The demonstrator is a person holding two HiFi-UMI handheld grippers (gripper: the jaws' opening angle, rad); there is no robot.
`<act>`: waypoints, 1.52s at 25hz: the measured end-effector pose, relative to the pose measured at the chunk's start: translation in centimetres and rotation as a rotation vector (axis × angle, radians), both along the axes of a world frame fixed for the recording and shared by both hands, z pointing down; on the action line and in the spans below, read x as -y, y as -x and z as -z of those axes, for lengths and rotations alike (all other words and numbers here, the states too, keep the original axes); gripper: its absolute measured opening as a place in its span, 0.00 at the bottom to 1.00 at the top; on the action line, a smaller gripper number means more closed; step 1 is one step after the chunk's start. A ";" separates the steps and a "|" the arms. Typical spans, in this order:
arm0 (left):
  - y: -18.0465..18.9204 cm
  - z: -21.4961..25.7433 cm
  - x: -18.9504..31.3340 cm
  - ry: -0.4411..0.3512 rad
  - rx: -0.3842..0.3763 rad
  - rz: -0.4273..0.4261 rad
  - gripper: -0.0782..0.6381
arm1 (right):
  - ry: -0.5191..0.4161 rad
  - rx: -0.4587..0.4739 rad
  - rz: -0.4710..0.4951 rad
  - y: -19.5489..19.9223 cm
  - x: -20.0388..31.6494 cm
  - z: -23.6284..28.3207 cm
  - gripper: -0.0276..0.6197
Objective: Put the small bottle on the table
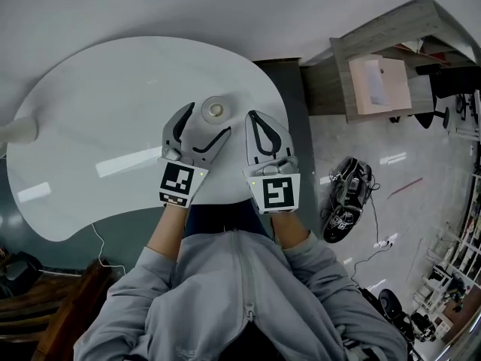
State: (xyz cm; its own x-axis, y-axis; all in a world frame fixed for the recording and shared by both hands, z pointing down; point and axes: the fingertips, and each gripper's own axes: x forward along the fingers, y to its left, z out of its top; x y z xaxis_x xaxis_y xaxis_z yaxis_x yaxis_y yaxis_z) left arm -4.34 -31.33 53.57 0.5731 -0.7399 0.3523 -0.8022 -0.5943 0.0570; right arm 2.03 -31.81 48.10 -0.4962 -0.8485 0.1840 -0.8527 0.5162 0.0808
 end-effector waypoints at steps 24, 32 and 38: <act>2.4 21.0 -3.1 -0.295 -0.023 0.163 0.12 | -0.165 0.026 -0.027 -0.6 -2.8 16.2 0.08; 3.6 25.3 -3.8 -0.335 -0.112 0.241 0.12 | -0.166 0.079 -0.064 -1.7 -3.7 19.9 0.08; 3.6 26.6 -4.5 -0.359 -0.108 0.249 0.12 | -0.206 0.056 -0.055 -1.8 -4.8 21.3 0.08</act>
